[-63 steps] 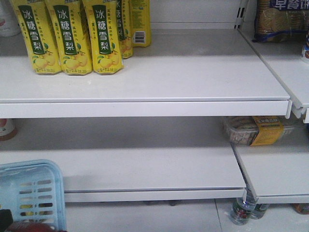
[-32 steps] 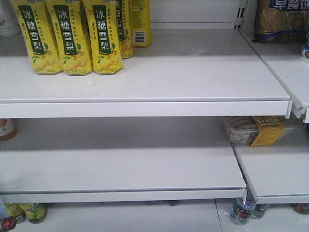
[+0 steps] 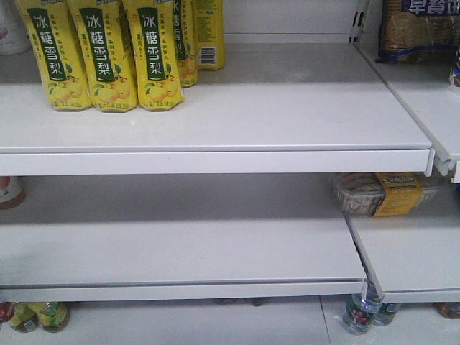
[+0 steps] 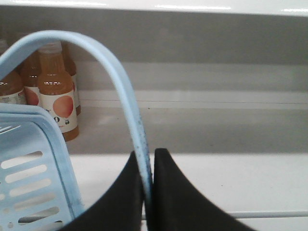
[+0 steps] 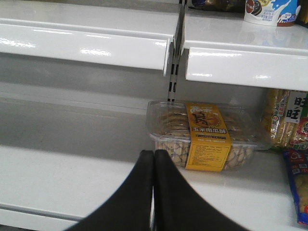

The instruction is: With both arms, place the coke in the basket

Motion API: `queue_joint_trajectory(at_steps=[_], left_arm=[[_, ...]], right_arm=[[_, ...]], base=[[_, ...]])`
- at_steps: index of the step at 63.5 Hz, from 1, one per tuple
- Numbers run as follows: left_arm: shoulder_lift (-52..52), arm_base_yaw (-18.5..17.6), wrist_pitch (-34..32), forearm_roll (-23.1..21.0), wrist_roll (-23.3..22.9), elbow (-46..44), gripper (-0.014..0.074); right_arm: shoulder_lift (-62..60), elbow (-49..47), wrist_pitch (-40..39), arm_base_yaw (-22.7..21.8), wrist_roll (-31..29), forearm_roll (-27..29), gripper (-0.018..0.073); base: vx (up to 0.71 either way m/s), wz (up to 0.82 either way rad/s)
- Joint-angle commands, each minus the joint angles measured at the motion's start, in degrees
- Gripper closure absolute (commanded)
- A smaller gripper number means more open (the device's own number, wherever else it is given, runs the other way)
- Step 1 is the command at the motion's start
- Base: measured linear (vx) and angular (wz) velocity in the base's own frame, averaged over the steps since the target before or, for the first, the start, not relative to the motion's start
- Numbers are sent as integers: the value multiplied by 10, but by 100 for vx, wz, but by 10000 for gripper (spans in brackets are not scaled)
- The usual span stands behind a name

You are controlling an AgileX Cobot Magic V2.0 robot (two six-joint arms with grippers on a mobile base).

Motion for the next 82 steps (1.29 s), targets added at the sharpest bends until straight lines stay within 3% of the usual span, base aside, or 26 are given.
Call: queue_joint_trajectory(at_steps=[1, 19, 36, 82], left_arm=[[1, 0, -100, 45, 18, -17, 603], [-41, 0, -87, 12, 30, -17, 603], [-61, 0, -76, -132, 182, -17, 603], [-65, 0, -74, -114, 184, -16, 603]], right_arm=[[4, -15, -24, -4, -2, -15, 569], [4, -15, -24, -4, -2, -15, 569], [4, -15, -24, -4, -2, -15, 569], [4, -15, -24, -4, -2, -15, 569]], base=[[0, 0], [0, 0], [0, 0], [0, 0]])
